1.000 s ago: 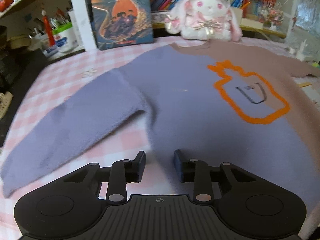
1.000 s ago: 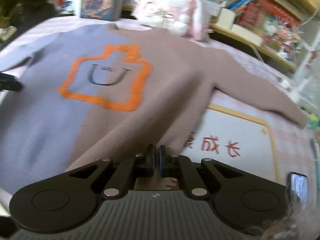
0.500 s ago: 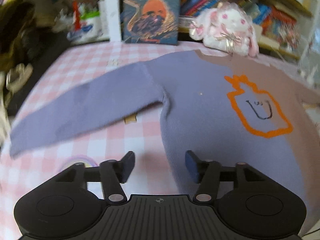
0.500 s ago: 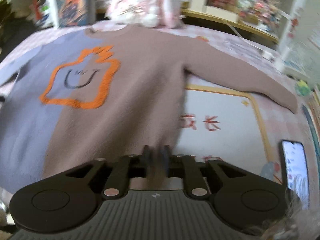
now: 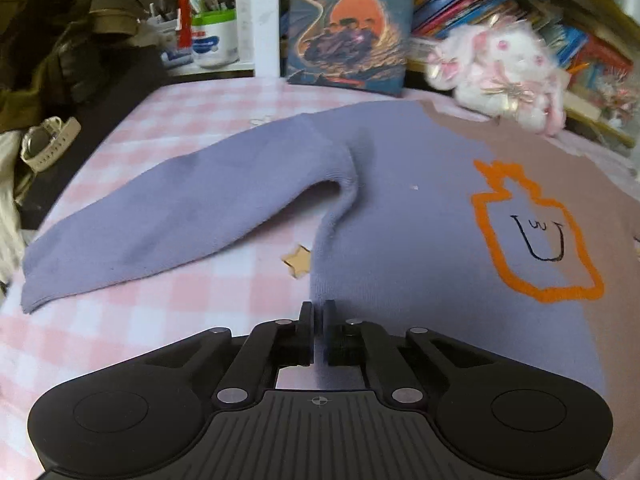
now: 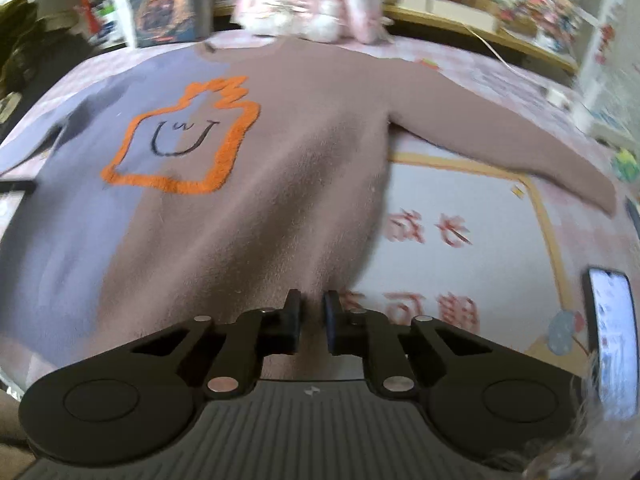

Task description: Fold clothes

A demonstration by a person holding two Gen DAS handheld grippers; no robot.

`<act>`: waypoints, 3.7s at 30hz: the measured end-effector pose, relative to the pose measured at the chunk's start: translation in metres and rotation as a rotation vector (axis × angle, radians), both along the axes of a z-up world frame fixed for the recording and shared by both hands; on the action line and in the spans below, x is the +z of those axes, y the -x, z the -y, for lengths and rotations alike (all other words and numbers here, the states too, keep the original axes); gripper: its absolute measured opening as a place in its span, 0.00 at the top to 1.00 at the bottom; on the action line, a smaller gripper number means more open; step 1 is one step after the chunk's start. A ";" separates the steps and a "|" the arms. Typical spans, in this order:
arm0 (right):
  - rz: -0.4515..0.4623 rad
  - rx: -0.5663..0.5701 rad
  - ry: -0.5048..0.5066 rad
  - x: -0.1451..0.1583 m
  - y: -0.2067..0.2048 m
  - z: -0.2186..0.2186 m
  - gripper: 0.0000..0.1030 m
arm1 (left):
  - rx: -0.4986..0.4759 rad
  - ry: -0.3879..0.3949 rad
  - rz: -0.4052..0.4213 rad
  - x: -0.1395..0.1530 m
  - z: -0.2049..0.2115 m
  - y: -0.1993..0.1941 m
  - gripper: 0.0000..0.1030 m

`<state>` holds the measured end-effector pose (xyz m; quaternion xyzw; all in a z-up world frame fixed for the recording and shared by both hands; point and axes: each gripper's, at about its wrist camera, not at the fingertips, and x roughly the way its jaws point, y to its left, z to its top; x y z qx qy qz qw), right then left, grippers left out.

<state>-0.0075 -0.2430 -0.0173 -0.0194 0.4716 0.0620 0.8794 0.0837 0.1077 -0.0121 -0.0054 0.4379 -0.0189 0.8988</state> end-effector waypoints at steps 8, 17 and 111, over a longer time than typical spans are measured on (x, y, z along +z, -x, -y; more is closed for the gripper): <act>0.011 -0.083 0.027 -0.003 0.011 0.019 0.89 | -0.085 -0.002 0.006 -0.001 0.020 0.021 0.97; 0.034 -0.084 0.056 -0.006 0.004 0.019 0.89 | -0.070 0.016 0.012 -0.001 0.019 0.016 0.96; 0.152 -0.080 0.009 0.014 0.045 -0.010 0.17 | 0.012 -0.008 0.096 0.015 0.050 0.108 0.23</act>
